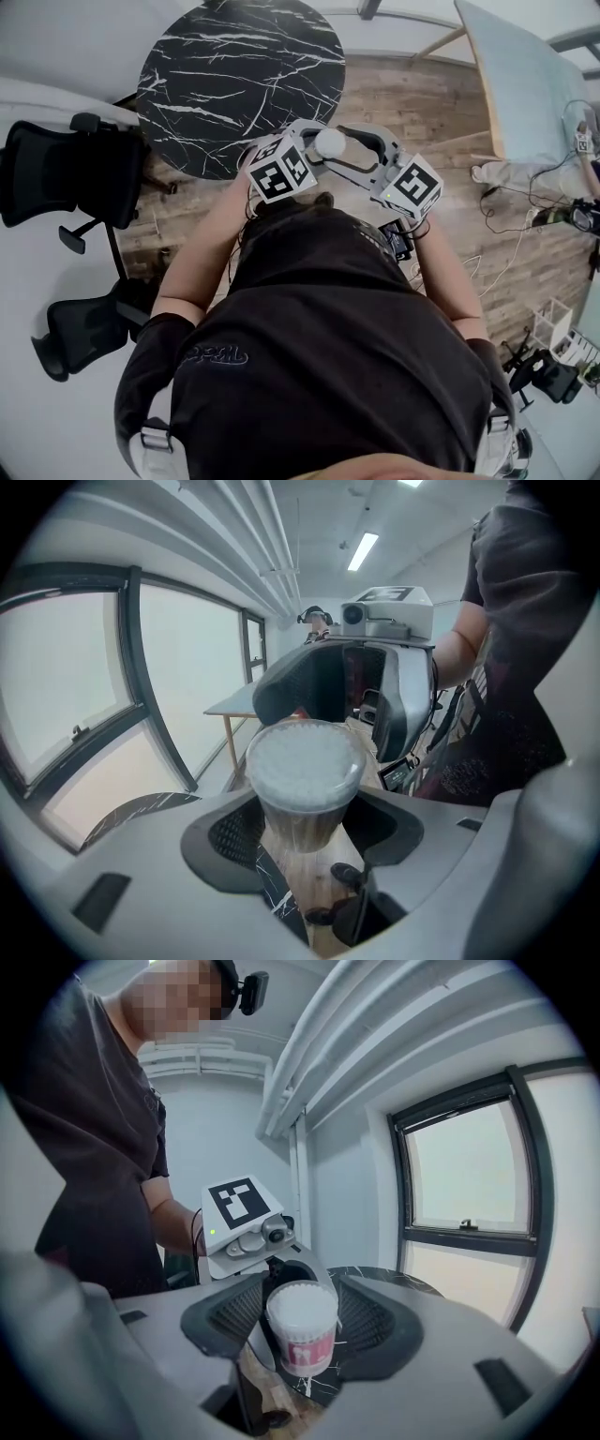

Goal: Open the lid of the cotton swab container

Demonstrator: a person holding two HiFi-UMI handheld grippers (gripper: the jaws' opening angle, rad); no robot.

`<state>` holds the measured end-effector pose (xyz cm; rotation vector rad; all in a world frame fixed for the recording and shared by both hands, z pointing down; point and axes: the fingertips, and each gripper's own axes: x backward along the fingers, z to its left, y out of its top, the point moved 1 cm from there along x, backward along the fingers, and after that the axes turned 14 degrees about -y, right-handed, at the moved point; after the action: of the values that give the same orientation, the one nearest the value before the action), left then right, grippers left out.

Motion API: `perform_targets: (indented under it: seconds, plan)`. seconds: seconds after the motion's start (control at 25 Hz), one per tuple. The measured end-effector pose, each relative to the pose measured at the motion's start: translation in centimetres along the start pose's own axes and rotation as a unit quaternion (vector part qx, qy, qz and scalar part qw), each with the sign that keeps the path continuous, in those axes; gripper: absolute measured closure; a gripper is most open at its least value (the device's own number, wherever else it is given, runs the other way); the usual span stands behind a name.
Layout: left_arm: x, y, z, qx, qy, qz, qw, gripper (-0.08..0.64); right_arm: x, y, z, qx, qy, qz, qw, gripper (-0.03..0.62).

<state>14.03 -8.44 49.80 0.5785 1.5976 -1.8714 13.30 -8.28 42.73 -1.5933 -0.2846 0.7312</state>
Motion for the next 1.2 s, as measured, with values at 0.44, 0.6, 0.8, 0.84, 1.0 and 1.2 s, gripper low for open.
perform_targets:
  seconds: [0.44,0.6,0.8,0.84,1.0,1.2]
  plan:
    - [-1.2,2.0,-1.8,0.01,-0.014,-0.011,0.9998,0.293,1.5,-0.7,0.4,0.024,0.005,-0.001,1.0,0.336]
    - [-1.1,2.3,-1.9,0.015,-0.016,-0.01,0.9997,0.295,1.7,-0.4,0.5,0.033,0.003,-0.008,0.999,0.336]
    - [-1.1,2.5,-2.1,0.007,-0.013,-0.005,0.9999,0.298,2.1,-0.3,0.5,0.031,-0.002,-0.016,0.999,0.337]
    - [-1.2,2.6,-2.1,0.007,-0.013,-0.006,0.9999,0.298,2.1,-0.3,0.4,0.032,0.0,-0.016,0.999,0.337]
    - [-1.4,2.7,-2.2,0.009,-0.015,-0.01,0.9998,0.298,2.4,-0.4,0.4,0.022,0.005,-0.009,1.0,0.339]
    - [-1.4,2.8,-2.4,0.009,-0.017,-0.015,0.9997,0.298,2.5,-0.7,0.2,0.018,0.015,0.013,1.0,0.339]
